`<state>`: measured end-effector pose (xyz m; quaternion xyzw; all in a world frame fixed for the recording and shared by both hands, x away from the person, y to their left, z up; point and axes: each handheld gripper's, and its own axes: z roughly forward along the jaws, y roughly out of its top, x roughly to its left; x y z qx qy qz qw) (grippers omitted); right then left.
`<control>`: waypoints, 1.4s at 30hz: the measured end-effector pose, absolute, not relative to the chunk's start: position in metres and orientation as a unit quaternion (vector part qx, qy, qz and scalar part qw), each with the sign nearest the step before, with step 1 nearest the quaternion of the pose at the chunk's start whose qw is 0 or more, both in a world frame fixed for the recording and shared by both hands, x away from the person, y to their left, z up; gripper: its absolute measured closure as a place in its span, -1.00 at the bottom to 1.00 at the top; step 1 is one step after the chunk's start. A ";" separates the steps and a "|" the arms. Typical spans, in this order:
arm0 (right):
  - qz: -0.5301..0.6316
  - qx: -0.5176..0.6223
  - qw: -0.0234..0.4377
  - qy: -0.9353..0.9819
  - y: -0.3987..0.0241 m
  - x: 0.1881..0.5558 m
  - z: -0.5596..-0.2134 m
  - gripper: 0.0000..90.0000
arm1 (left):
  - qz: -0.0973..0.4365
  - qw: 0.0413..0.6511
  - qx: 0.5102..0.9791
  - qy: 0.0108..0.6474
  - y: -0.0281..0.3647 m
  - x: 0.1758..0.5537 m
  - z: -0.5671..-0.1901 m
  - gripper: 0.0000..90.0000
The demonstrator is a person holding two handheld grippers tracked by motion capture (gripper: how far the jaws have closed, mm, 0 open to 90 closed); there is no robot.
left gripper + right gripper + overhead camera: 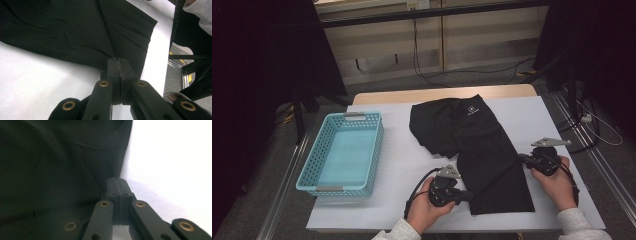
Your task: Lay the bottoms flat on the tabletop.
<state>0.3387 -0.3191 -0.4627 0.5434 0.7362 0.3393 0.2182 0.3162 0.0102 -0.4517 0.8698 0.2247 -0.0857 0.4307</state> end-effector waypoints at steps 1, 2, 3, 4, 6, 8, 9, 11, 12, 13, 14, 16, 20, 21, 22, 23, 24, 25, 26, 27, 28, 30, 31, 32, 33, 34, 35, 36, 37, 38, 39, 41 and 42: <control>0.339 0.544 0.219 0.735 -0.320 0.339 -0.463 1.00 | -0.085 0.428 0.871 0.224 0.009 0.316 -0.452 0.99; 0.339 0.544 0.219 0.735 -0.320 0.339 -0.463 1.00 | -0.091 0.432 0.870 0.221 0.009 0.316 -0.452 0.99; 0.340 0.545 0.219 0.735 -0.321 0.339 -0.463 1.00 | -0.091 0.431 0.870 0.220 0.009 0.316 -0.452 0.99; 0.340 0.545 0.219 0.735 -0.321 0.339 -0.463 1.00 | -0.093 0.432 0.870 0.220 0.008 0.316 -0.452 0.99; 0.340 0.543 0.219 0.736 -0.320 0.339 -0.464 1.00 | -0.094 0.430 0.871 0.220 0.009 0.315 -0.452 0.99; 0.341 0.544 0.219 0.735 -0.321 0.339 -0.464 1.00 | -0.094 0.432 0.870 0.218 0.008 0.314 -0.452 0.99; 0.341 0.546 0.219 0.734 -0.321 0.339 -0.464 1.00 | -0.088 0.426 0.873 0.220 0.008 0.314 -0.452 0.99; 0.339 0.545 0.226 0.733 -0.322 0.339 -0.464 1.00 | -0.099 0.430 0.871 0.216 0.008 0.313 -0.453 0.98; 0.340 0.547 0.225 0.732 -0.323 0.338 -0.464 1.00 | -0.100 0.429 0.872 0.214 0.008 0.312 -0.453 0.98; 0.340 0.548 0.222 0.731 -0.324 0.338 -0.464 1.00 | -0.097 0.429 0.873 0.213 0.007 0.312 -0.453 0.98; 0.342 0.547 0.222 0.731 -0.324 0.338 -0.464 0.99 | -0.097 0.430 0.872 0.212 0.008 0.312 -0.453 0.97; 0.343 0.549 0.219 0.730 -0.323 0.337 -0.463 0.94 | -0.098 0.433 0.871 0.210 0.009 0.313 -0.452 0.97; 0.350 0.548 0.214 0.729 -0.320 0.332 -0.461 0.71 | -0.071 0.442 0.870 0.206 0.013 0.316 -0.447 0.65; 0.354 0.550 0.210 0.727 -0.320 0.331 -0.460 0.67 | -0.063 0.446 0.868 0.208 0.016 0.317 -0.446 0.56; 0.356 0.553 0.208 0.724 -0.321 0.330 -0.460 0.62 | -0.057 0.448 0.866 0.213 0.019 0.320 -0.445 0.44; 0.356 0.555 0.204 0.723 -0.321 0.328 -0.459 0.61 | -0.053 0.451 0.864 0.219 0.022 0.322 -0.443 0.35; 0.354 0.558 0.200 0.723 -0.321 0.327 -0.459 0.58 | -0.049 0.452 0.862 0.225 0.025 0.324 -0.442 0.28; 0.351 0.561 0.198 0.723 -0.322 0.325 -0.460 0.55 | -0.041 0.454 0.859 0.233 0.028 0.327 -0.441 0.20; 0.350 0.561 0.193 0.725 -0.321 0.324 -0.461 0.55 | -0.032 0.453 0.859 0.236 0.032 0.329 -0.439 0.10; 0.350 0.557 0.187 0.729 -0.320 0.323 -0.462 0.54 | -0.023 0.458 0.855 0.241 0.035 0.331 -0.438 0.01; 0.351 0.554 0.190 0.731 -0.319 0.322 -0.463 0.57 | -0.020 0.458 0.855 0.244 0.039 0.333 -0.436 -0.04; 0.347 0.549 0.189 0.737 -0.316 0.321 -0.462 0.73 | -0.006 0.460 0.851 0.253 0.045 0.338 -0.434 -0.11; 0.347 0.546 0.187 0.739 -0.315 0.321 -0.462 0.88 | 0.001 0.457 0.852 0.256 0.049 0.340 -0.433 -0.16; 0.353 0.541 0.180 0.742 -0.314 0.321 -0.463 0.97 | 0.006 0.458 0.850 0.262 0.053 0.343 -0.432 -0.20; 0.355 0.538 0.180 0.743 -0.313 0.321 -0.463 1.00 | 0.013 0.457 0.847 0.269 0.056 0.345 -0.432 -0.25; 0.352 0.535 0.185 0.745 -0.312 0.321 -0.463 1.00 | 0.021 0.456 0.847 0.274 0.059 0.348 -0.432 -0.30; 0.351 0.531 0.187 0.748 -0.311 0.321 -0.463 1.00 | 0.028 0.454 0.847 0.275 0.063 0.350 -0.431 -0.32; 0.350 0.532 0.186 0.748 -0.312 0.322 -0.462 1.00 | 0.032 0.452 0.847 0.279 0.066 0.351 -0.431 -0.34; 0.349 0.533 0.189 0.747 -0.313 0.323 -0.462 1.00 | 0.036 0.454 0.844 0.283 0.068 0.353 -0.431 -0.36; 0.350 0.534 0.191 0.745 -0.314 0.323 -0.462 1.00 | 0.038 0.453 0.843 0.287 0.071 0.354 -0.431 -0.39; 0.349 0.536 0.194 0.744 -0.316 0.324 -0.462 1.00 | 0.040 0.451 0.843 0.290 0.073 0.356 -0.431 -0.40; 0.350 0.536 0.195 0.743 -0.320 0.324 -0.462 0.98 | 0.048 0.447 0.843 0.297 0.078 0.358 -0.432 -0.45; 0.352 0.536 0.195 0.742 -0.320 0.324 -0.462 0.90 | 0.048 0.447 0.841 0.302 0.080 0.359 -0.433 -0.47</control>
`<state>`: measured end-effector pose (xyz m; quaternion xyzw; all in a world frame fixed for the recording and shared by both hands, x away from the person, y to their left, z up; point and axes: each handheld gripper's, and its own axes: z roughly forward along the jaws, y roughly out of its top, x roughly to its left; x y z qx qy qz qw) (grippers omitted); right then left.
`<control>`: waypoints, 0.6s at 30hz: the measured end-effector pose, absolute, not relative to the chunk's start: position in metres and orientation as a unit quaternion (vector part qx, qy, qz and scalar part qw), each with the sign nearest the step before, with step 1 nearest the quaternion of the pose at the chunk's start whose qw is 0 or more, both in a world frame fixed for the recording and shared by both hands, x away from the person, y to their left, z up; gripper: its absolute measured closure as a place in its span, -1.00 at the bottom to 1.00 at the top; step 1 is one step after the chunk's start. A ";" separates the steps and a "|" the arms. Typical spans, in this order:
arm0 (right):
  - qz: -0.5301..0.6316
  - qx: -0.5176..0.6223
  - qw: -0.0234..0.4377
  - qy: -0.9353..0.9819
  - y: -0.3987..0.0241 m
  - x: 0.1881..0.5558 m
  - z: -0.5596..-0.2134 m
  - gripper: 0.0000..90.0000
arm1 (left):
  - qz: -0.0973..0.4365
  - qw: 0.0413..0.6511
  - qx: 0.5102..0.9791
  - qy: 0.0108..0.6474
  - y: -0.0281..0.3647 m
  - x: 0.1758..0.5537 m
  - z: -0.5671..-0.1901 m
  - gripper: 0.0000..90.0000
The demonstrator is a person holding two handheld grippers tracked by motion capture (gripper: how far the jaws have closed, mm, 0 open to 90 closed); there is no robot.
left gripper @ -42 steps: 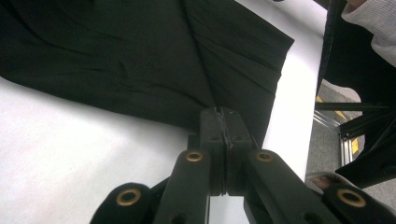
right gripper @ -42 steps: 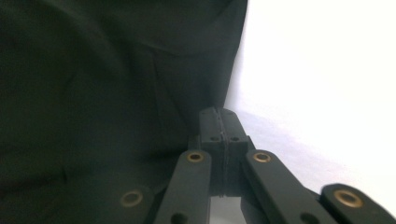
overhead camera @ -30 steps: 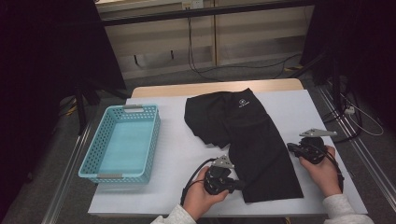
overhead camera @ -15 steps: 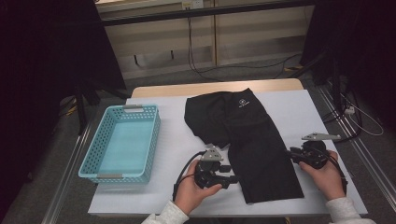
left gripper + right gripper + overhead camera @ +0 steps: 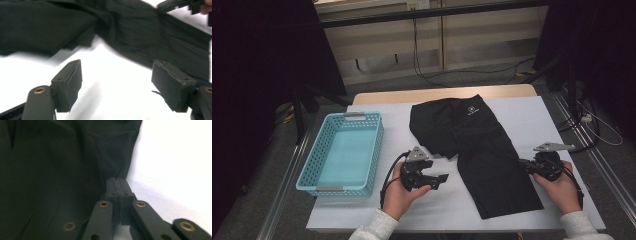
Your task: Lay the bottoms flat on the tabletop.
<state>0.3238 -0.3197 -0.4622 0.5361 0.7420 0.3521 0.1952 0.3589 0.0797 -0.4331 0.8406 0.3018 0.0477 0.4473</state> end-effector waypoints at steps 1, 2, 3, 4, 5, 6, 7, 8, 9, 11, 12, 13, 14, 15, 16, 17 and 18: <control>0.352 0.532 0.204 0.743 -0.319 0.323 -0.461 0.81 | 0.047 0.446 0.840 0.306 0.082 0.360 -0.434 -0.48; 0.354 0.528 0.207 0.744 -0.317 0.323 -0.460 0.72 | 0.051 0.444 0.840 0.309 0.084 0.361 -0.434 -0.50; 0.356 0.526 0.207 0.744 -0.316 0.323 -0.458 0.61 | 0.054 0.442 0.840 0.310 0.086 0.362 -0.435 -0.51; 0.356 0.525 0.213 0.744 -0.313 0.323 -0.456 0.51 | 0.055 0.443 0.838 0.314 0.088 0.363 -0.435 -0.53; 0.356 0.518 0.216 0.747 -0.310 0.323 -0.454 0.44 | 0.057 0.443 0.837 0.315 0.089 0.363 -0.435 -0.54; 0.361 0.511 0.217 0.749 -0.307 0.323 -0.452 0.35 | 0.060 0.442 0.837 0.316 0.091 0.364 -0.435 -0.55; 0.364 0.507 0.219 0.750 -0.304 0.324 -0.451 0.24 | 0.062 0.442 0.836 0.319 0.093 0.365 -0.435 -0.56; 0.365 0.506 0.221 0.750 -0.301 0.324 -0.450 0.19 | 0.062 0.441 0.836 0.320 0.096 0.366 -0.436 -0.57; 0.369 0.501 0.219 0.752 -0.298 0.325 -0.450 0.18 | 0.064 0.441 0.835 0.324 0.098 0.367 -0.436 -0.57; 0.373 0.491 0.218 0.757 -0.291 0.326 -0.449 0.03 | 0.066 0.439 0.834 0.329 0.102 0.367 -0.436 -0.58; 0.374 0.488 0.217 0.758 -0.288 0.326 -0.448 -0.01 | 0.066 0.439 0.832 0.331 0.104 0.367 -0.436 -0.59; 0.380 0.484 0.216 0.758 -0.285 0.326 -0.447 -0.05 | 0.066 0.438 0.832 0.333 0.106 0.368 -0.436 -0.59; 0.386 0.483 0.214 0.756 -0.283 0.327 -0.446 -0.12 | 0.068 0.440 0.831 0.334 0.108 0.368 -0.436 -0.59; 0.389 0.481 0.216 0.755 -0.281 0.327 -0.444 -0.18 | 0.068 0.440 0.830 0.337 0.110 0.368 -0.436 -0.60; 0.390 0.478 0.216 0.757 -0.279 0.327 -0.443 -0.22 | 0.070 0.440 0.829 0.338 0.112 0.369 -0.435 -0.60; 0.394 0.477 0.211 0.757 -0.277 0.328 -0.443 -0.24 | 0.073 0.439 0.829 0.338 0.113 0.370 -0.435 -0.60; 0.397 0.474 0.208 0.758 -0.275 0.328 -0.443 -0.26 | 0.074 0.440 0.828 0.339 0.115 0.371 -0.435 -0.60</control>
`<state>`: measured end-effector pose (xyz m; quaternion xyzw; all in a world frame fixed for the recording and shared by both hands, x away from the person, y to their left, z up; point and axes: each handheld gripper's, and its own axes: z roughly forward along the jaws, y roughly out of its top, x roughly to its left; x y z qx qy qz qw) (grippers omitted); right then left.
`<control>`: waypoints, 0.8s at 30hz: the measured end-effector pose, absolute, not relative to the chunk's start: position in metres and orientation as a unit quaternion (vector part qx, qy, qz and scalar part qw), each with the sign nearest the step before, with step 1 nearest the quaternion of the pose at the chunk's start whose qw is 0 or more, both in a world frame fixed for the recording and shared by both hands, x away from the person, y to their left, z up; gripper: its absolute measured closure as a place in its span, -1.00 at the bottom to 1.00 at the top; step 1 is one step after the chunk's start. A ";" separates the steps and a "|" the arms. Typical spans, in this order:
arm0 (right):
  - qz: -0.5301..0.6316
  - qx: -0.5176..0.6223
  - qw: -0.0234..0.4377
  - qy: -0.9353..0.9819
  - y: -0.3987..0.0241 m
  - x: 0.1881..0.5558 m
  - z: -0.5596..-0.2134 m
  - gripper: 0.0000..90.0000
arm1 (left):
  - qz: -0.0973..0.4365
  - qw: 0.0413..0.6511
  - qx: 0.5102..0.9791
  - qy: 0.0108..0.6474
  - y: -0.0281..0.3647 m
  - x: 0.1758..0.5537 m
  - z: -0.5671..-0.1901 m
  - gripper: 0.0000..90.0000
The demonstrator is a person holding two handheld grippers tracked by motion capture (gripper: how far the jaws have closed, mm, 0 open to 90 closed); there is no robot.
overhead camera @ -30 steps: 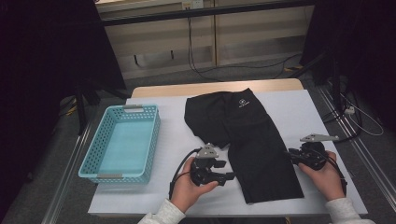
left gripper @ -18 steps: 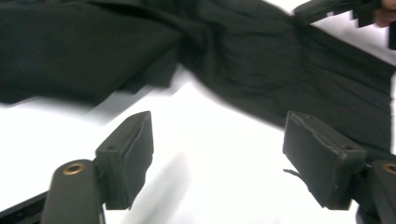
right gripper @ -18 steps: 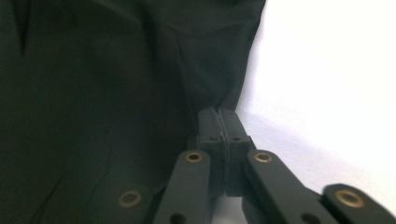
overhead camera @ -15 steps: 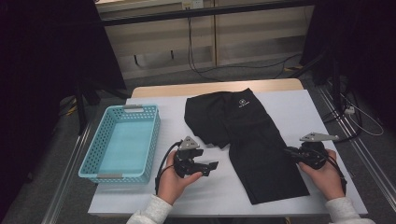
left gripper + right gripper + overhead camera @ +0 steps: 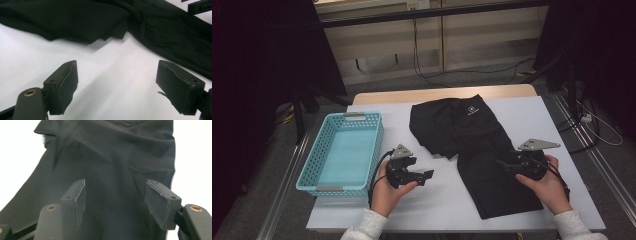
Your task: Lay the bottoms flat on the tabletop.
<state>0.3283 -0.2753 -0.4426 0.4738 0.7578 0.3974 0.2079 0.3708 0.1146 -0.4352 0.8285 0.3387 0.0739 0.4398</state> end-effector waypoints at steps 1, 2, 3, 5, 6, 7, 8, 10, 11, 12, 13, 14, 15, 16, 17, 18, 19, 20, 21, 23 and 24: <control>0.397 0.472 0.208 0.760 -0.273 0.329 -0.443 -0.30 | 0.074 0.442 0.826 0.341 0.116 0.371 -0.435 -0.60; 0.395 0.472 0.209 0.760 -0.272 0.330 -0.443 -0.35 | 0.077 0.441 0.826 0.343 0.117 0.372 -0.435 -0.61; 0.395 0.473 0.208 0.759 -0.270 0.330 -0.443 -0.39 | 0.076 0.441 0.825 0.345 0.118 0.372 -0.435 -0.61; 0.400 0.469 0.211 0.759 -0.267 0.330 -0.440 -0.40 | 0.079 0.439 0.826 0.344 0.118 0.372 -0.435 -0.61; 0.403 0.467 0.214 0.757 -0.266 0.330 -0.438 -0.43 | 0.081 0.439 0.826 0.343 0.119 0.372 -0.435 -0.61; 0.406 0.465 0.215 0.757 -0.264 0.330 -0.436 -0.45 | 0.080 0.440 0.826 0.344 0.119 0.372 -0.436 -0.61; 0.410 0.464 0.213 0.756 -0.263 0.330 -0.435 -0.46 | 0.079 0.441 0.825 0.345 0.119 0.372 -0.436 -0.61; 0.411 0.461 0.212 0.757 -0.259 0.331 -0.434 -0.51 | 0.078 0.439 0.825 0.348 0.119 0.373 -0.436 -0.61; 0.411 0.459 0.211 0.759 -0.258 0.332 -0.434 -0.51 | 0.080 0.439 0.825 0.347 0.119 0.373 -0.436 -0.61; 0.410 0.456 0.211 0.761 -0.256 0.332 -0.433 -0.52 | 0.081 0.438 0.825 0.347 0.119 0.373 -0.436 -0.61; 0.410 0.454 0.212 0.762 -0.254 0.332 -0.433 -0.53 | 0.082 0.438 0.826 0.345 0.119 0.373 -0.436 -0.61; 0.411 0.451 0.213 0.763 -0.252 0.333 -0.432 -0.52 | 0.084 0.439 0.825 0.346 0.120 0.373 -0.436 -0.61; 0.410 0.448 0.215 0.765 -0.251 0.333 -0.432 -0.52 | 0.086 0.439 0.824 0.346 0.120 0.373 -0.436 -0.61; 0.408 0.447 0.215 0.766 -0.249 0.334 -0.431 -0.52 | 0.087 0.437 0.826 0.344 0.121 0.373 -0.436 -0.61; 0.407 0.444 0.216 0.768 -0.247 0.334 -0.431 -0.50 | 0.090 0.436 0.826 0.344 0.122 0.372 -0.436 -0.61; 0.410 0.442 0.216 0.768 -0.245 0.334 -0.430 -0.49 | 0.090 0.436 0.826 0.346 0.123 0.372 -0.436 -0.61; 0.411 0.439 0.217 0.769 -0.243 0.335 -0.430 -0.49 | 0.089 0.438 0.825 0.346 0.123 0.373 -0.436 -0.62; 0.411 0.435 0.217 0.771 -0.241 0.335 -0.429 -0.49 | 0.088 0.441 0.823 0.348 0.124 0.373 -0.436 -0.62; 0.414 0.433 0.215 0.771 -0.238 0.336 -0.428 -0.50 | 0.085 0.442 0.823 0.348 0.125 0.373 -0.436 -0.62; 0.417 0.426 0.214 0.774 -0.232 0.339 -0.426 -0.51 | 0.087 0.440 0.822 0.351 0.126 0.373 -0.436 -0.63; 0.419 0.423 0.211 0.776 -0.229 0.341 -0.426 -0.50 | 0.087 0.439 0.823 0.351 0.127 0.373 -0.437 -0.63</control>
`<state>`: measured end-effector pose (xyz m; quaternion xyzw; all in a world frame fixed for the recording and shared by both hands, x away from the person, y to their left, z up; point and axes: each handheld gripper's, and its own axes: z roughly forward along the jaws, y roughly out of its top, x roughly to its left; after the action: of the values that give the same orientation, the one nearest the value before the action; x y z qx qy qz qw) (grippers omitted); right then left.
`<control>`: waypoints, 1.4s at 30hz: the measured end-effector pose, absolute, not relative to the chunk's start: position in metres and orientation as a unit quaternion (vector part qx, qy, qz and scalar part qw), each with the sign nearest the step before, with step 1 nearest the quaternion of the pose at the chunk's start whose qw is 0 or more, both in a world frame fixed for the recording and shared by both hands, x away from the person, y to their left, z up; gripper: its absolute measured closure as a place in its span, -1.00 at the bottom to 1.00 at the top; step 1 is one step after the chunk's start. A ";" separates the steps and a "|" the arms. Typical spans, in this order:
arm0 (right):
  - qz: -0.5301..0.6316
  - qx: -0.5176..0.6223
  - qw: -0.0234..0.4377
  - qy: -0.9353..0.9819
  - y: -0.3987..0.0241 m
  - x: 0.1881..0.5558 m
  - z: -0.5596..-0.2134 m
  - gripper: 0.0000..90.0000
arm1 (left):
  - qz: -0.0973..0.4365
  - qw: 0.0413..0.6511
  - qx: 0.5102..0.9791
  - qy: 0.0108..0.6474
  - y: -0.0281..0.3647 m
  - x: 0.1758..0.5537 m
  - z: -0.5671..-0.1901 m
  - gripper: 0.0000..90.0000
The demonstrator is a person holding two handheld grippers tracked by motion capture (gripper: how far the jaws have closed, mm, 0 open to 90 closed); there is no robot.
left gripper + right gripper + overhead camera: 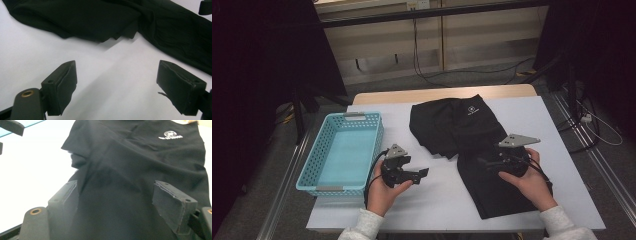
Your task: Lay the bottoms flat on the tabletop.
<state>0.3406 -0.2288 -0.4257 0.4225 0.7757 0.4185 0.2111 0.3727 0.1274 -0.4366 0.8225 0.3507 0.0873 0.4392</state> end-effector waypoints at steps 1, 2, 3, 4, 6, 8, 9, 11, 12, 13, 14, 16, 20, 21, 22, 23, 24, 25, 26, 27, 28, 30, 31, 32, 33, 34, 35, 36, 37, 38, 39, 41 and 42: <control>0.418 0.419 0.210 0.778 -0.225 0.342 -0.425 -0.48 | 0.089 0.437 0.823 0.352 0.129 0.373 -0.437 -0.63; 0.418 0.418 0.209 0.779 -0.222 0.345 -0.425 -0.45 | 0.091 0.436 0.822 0.353 0.130 0.373 -0.437 -0.63; 0.417 0.420 0.209 0.779 -0.218 0.347 -0.425 -0.40 | 0.093 0.436 0.821 0.356 0.132 0.373 -0.437 -0.63; 0.415 0.418 0.210 0.780 -0.214 0.350 -0.426 -0.37 | 0.093 0.437 0.819 0.359 0.134 0.373 -0.436 -0.63; 0.418 0.417 0.210 0.779 -0.207 0.358 -0.427 -0.30 | 0.092 0.437 0.817 0.364 0.137 0.374 -0.436 -0.63; 0.423 0.414 0.203 0.780 -0.198 0.365 -0.427 -0.21 | 0.093 0.437 0.816 0.366 0.138 0.374 -0.437 -0.63; 0.425 0.410 0.204 0.781 -0.194 0.367 -0.426 -0.20 | 0.094 0.437 0.816 0.367 0.138 0.375 -0.438 -0.64; 0.423 0.397 0.207 0.788 -0.183 0.372 -0.424 -0.10 | 0.093 0.437 0.815 0.368 0.138 0.375 -0.439 -0.63; 0.424 0.390 0.207 0.791 -0.177 0.374 -0.423 -0.07 | 0.093 0.437 0.815 0.368 0.138 0.375 -0.439 -0.63; 0.424 0.384 0.207 0.794 -0.171 0.377 -0.422 -0.04 | 0.093 0.437 0.815 0.369 0.138 0.375 -0.439 -0.63; 0.425 0.381 0.210 0.794 -0.166 0.379 -0.422 0.02 | 0.092 0.438 0.815 0.369 0.139 0.376 -0.439 -0.63; 0.425 0.380 0.208 0.795 -0.157 0.387 -0.423 0.12 | 0.092 0.439 0.813 0.370 0.140 0.376 -0.438 -0.63; 0.423 0.376 0.205 0.799 -0.143 0.400 -0.426 0.24 | 0.092 0.443 0.813 0.367 0.138 0.376 -0.438 -0.63; 0.424 0.371 0.202 0.801 -0.139 0.401 -0.427 0.31 | 0.092 0.443 0.814 0.364 0.137 0.376 -0.437 -0.63; 0.422 0.362 0.203 0.806 -0.135 0.402 -0.427 0.40 | 0.096 0.443 0.815 0.362 0.136 0.376 -0.437 -0.62; 0.424 0.353 0.204 0.809 -0.132 0.402 -0.427 0.52 | 0.097 0.441 0.817 0.359 0.136 0.376 -0.437 -0.62; 0.426 0.346 0.199 0.812 -0.129 0.402 -0.428 0.62 | 0.094 0.445 0.814 0.361 0.135 0.376 -0.437 -0.62; 0.425 0.342 0.190 0.816 -0.126 0.403 -0.428 0.64 | 0.093 0.446 0.814 0.360 0.135 0.376 -0.436 -0.62; 0.421 0.338 0.189 0.820 -0.122 0.403 -0.429 0.62 | 0.094 0.446 0.814 0.359 0.134 0.376 -0.436 -0.62; 0.421 0.336 0.191 0.821 -0.119 0.404 -0.430 0.59 | 0.093 0.447 0.814 0.360 0.134 0.376 -0.437 -0.62; 0.421 0.336 0.188 0.821 -0.116 0.404 -0.432 0.55 | 0.092 0.446 0.814 0.360 0.133 0.376 -0.437 -0.62; 0.418 0.337 0.186 0.823 -0.111 0.406 -0.436 0.38 | 0.091 0.445 0.814 0.362 0.133 0.377 -0.438 -0.62; 0.414 0.340 0.183 0.825 -0.108 0.408 -0.439 0.29 | 0.090 0.444 0.815 0.362 0.133 0.376 -0.438 -0.62; 0.404 0.346 0.187 0.826 -0.104 0.410 -0.444 0.19 | 0.090 0.444 0.815 0.362 0.133 0.376 -0.438 -0.62; 0.398 0.346 0.188 0.829 -0.103 0.412 -0.446 0.16 | 0.090 0.441 0.816 0.362 0.133 0.376 -0.439 -0.62; 0.392 0.346 0.187 0.832 -0.100 0.414 -0.450 0.14 | 0.087 0.443 0.815 0.364 0.133 0.376 -0.440 -0.62; 0.387 0.349 0.186 0.833 -0.098 0.416 -0.453 0.10 | 0.087 0.440 0.817 0.363 0.133 0.376 -0.440 -0.62; 0.378 0.352 0.187 0.836 -0.097 0.417 -0.456 0.09 | 0.086 0.438 0.817 0.364 0.133 0.376 -0.441 -0.62; 0.370 0.354 0.189 0.838 -0.095 0.419 -0.458 0.09 | 0.084 0.439 0.816 0.367 0.134 0.375 -0.441 -0.62; 0.366 0.354 0.189 0.840 -0.094 0.420 -0.461 0.09 | 0.085 0.437 0.817 0.367 0.135 0.376 -0.441 -0.62; 0.359 0.352 0.191 0.843 -0.092 0.422 -0.463 0.11 | 0.086 0.436 0.817 0.368 0.136 0.376 -0.441 -0.62; 0.361 0.354 0.193 0.841 -0.092 0.423 -0.466 0.26 | 0.086 0.438 0.815 0.370 0.136 0.375 -0.442 -0.62; 0.360 0.352 0.194 0.842 -0.091 0.424 -0.466 0.38 | 0.086 0.438 0.815 0.370 0.136 0.375 -0.442 -0.62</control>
<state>0.4238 -0.0909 -0.4657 0.3519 0.8420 0.3600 0.1941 0.3753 0.1362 -0.4420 0.8149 0.3699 0.0862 0.4378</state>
